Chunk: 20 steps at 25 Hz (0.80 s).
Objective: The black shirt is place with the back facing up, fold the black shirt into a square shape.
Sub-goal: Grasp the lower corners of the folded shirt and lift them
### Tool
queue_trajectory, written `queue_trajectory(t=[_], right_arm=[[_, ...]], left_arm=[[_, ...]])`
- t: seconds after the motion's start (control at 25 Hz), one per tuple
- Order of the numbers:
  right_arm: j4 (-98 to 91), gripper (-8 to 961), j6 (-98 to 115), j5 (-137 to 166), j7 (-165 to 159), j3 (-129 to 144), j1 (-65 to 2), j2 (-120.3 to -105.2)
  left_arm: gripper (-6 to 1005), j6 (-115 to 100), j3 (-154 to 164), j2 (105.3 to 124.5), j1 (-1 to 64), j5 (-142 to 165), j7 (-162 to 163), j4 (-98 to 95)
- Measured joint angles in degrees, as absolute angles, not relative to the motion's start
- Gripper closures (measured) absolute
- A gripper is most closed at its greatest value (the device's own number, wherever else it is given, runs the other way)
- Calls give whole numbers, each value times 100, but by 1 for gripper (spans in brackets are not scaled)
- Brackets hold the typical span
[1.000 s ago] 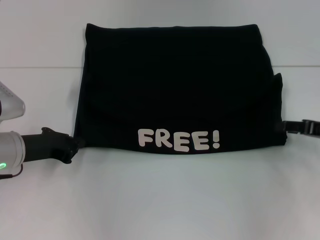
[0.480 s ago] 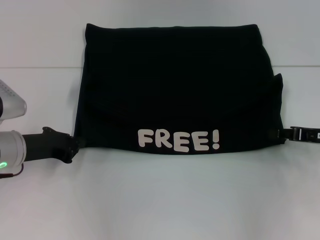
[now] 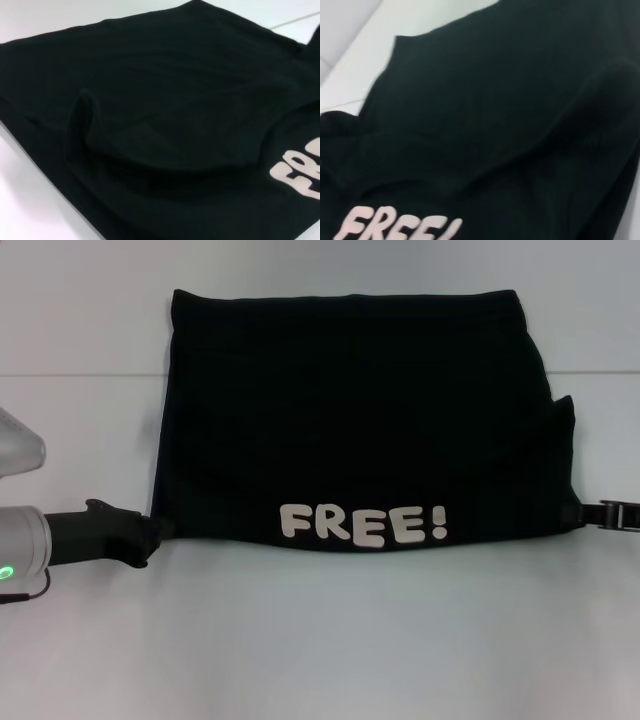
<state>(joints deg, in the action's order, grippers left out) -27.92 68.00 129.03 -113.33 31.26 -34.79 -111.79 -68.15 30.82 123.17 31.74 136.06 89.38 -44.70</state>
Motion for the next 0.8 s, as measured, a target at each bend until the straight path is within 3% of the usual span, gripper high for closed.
queue_trajectory(t=[0.4,0.8], right_arm=[[-2921,890,8223,12892,-10539,2519,-2814,-10990],[-3330,889,9829,12941,-9352,2279,-1674,-10897]], left_arm=[[998,-9266,2431,12297,2923,13622,9788,-5256],[999,-11111,1479,12120,2342,13861,9701,-5496]])
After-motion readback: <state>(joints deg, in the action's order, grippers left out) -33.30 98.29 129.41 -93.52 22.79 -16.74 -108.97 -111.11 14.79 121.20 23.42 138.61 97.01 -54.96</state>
